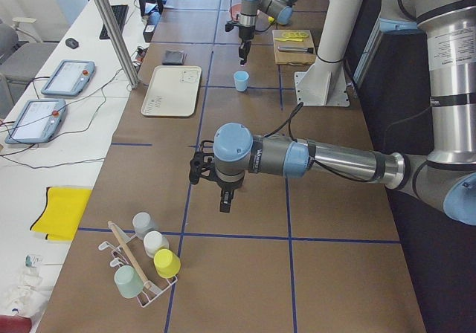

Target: Put ice and strawberries in cup

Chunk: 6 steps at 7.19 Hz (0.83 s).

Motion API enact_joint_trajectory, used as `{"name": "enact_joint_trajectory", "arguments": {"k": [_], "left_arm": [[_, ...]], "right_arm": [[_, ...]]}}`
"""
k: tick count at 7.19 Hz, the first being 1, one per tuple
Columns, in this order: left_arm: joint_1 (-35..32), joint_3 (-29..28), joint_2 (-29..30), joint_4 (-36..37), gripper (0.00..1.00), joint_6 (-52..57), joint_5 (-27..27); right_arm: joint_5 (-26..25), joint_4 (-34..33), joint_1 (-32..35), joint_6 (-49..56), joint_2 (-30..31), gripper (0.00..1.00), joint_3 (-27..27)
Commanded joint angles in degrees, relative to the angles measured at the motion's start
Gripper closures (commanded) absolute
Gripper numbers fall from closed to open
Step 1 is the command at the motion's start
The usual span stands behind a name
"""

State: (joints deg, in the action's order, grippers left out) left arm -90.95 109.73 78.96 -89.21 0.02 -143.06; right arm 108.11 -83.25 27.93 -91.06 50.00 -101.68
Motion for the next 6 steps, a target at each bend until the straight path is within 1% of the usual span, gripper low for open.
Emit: {"name": "enact_joint_trajectory", "arguments": {"k": [1, 2, 3, 4, 6], "left_arm": [[-0.01, 0.05, -0.65, -0.44, 0.0, -0.1, -0.38], [0.07, 0.05, -1.17, -0.53, 0.0, -0.1, -0.55], [-0.01, 0.14, -1.27, -0.53, 0.0, -0.1, -1.42], [-0.02, 0.31, -1.27, -0.44, 0.0, -0.1, -1.43], [-0.02, 0.4, -1.27, -0.44, 0.0, -0.1, -1.43]], "right_arm": [[-0.62, 0.02, -0.59, -0.08, -0.69, 0.91, 2.26], [-0.71, 0.02, -0.59, -0.08, -1.04, 0.8, 3.58], [-0.71, 0.11, -0.59, 0.01, -1.04, 0.38, 3.94], [-0.62, 0.11, -0.59, 0.01, -1.04, 0.3, 4.12], [-0.71, 0.02, -0.59, 0.01, -1.04, 0.25, 4.21]]}}
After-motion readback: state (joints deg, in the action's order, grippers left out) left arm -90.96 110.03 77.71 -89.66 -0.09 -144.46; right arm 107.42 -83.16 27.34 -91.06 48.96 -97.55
